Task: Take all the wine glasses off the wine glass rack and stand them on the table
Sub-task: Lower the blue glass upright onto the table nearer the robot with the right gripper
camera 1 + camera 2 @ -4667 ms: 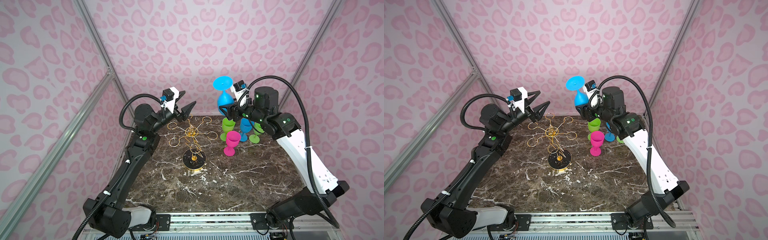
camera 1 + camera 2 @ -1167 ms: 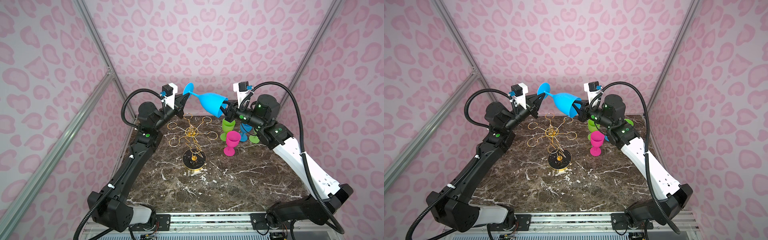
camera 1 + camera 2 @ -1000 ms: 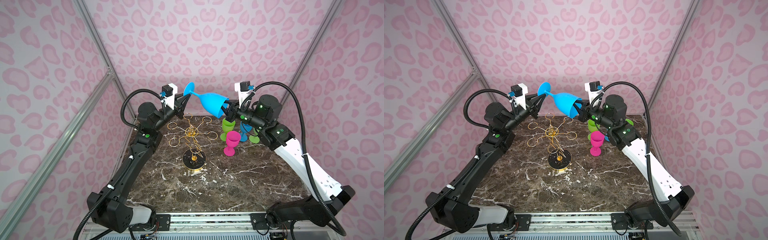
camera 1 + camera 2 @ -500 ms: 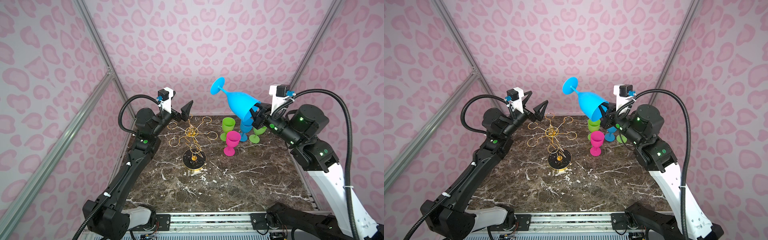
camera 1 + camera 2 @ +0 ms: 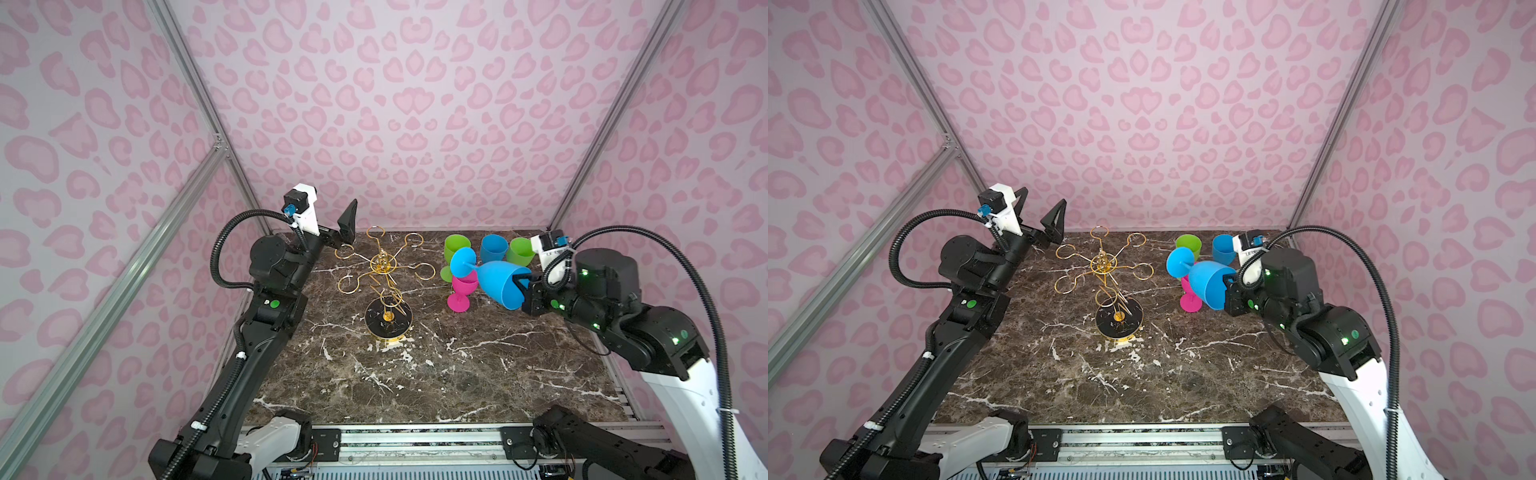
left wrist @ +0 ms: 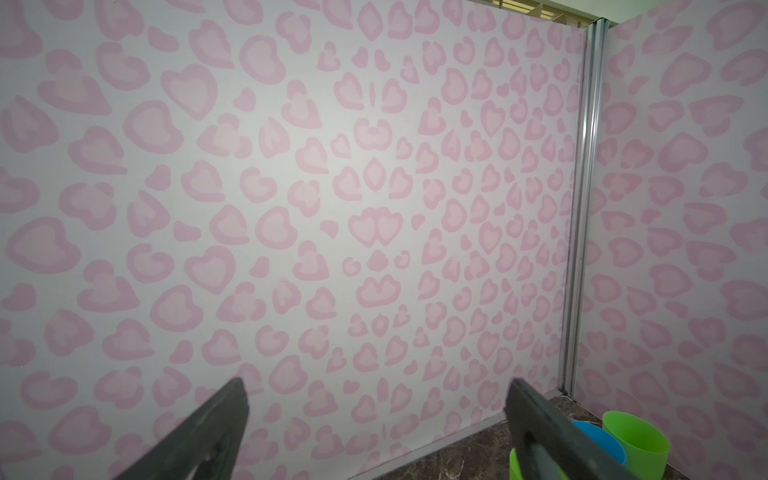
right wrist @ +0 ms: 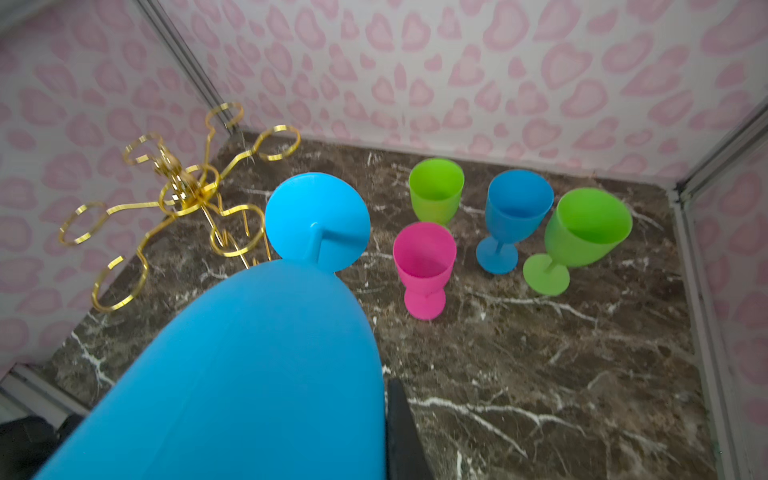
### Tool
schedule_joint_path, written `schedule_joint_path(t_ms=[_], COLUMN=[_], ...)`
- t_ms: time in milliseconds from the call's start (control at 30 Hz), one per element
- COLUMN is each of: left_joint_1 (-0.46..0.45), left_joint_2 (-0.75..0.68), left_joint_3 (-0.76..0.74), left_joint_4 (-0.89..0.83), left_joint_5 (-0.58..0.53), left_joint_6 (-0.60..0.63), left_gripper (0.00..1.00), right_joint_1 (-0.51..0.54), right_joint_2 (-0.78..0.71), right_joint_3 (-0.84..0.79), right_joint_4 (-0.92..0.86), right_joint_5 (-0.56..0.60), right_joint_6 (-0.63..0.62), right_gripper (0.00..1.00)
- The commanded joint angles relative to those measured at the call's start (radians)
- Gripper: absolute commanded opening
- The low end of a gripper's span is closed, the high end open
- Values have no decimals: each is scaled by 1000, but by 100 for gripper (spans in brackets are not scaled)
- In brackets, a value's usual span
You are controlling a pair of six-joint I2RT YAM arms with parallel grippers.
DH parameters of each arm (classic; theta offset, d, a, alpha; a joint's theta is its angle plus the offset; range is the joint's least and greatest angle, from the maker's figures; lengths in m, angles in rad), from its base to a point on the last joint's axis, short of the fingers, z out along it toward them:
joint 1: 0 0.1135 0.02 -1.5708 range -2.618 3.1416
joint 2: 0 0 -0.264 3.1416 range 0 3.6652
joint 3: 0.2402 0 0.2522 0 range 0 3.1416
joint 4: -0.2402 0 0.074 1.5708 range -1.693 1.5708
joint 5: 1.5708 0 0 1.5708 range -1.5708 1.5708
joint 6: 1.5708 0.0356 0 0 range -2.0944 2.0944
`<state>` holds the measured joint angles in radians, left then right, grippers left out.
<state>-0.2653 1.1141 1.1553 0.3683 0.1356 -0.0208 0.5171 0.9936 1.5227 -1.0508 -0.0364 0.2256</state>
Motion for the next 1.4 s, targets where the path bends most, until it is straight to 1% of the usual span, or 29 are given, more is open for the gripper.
schedule_joint_path(t_ms=[0, 133, 200, 300, 500, 700, 800, 900, 1167, 1300, 1367], left_joint_1=[11, 19, 25, 35, 48, 56, 61, 65, 76, 77, 78], left_joint_2=[-25, -51, -64, -75, -92, -106, -112, -118, -116, -111, -111], left_joint_3=[-17, -33, -42, -52, -65, -72, -77, -78, -86, -89, -91], left_joint_4=[32, 24, 21, 18, 14, 3, 3, -5, -3, -3, -3], left_joint_5=[-32, -38, -45, -45, -45, -47, -53, -53, -48, -46, -47], left_joint_6=[4, 8, 9, 9, 11, 26, 33, 48, 45, 46, 47], left_gripper=[97, 97, 97, 97, 97, 97, 97, 97, 97, 97, 97], right_joint_1=[35, 107, 121, 121, 120, 109, 84, 51, -1, -11, -14], right_joint_2=[31, 118, 156, 202, 329, 519, 584, 615, 679, 701, 706], right_joint_3=[-24, -25, -29, -72, -103, 3, 16, 3, -26, -27, -23], right_joint_4=[-131, -197, -210, -207, -218, -322, -311, -266, -197, -179, -179], right_joint_5=[35, 67, 69, 52, 46, 132, 132, 76, 57, 50, 49], right_joint_6=[29, 28, 30, 22, -11, -36, -62, -87, -115, -123, -125], right_gripper=[0, 0, 0, 0, 0, 0, 0, 0, 0, 5, 12])
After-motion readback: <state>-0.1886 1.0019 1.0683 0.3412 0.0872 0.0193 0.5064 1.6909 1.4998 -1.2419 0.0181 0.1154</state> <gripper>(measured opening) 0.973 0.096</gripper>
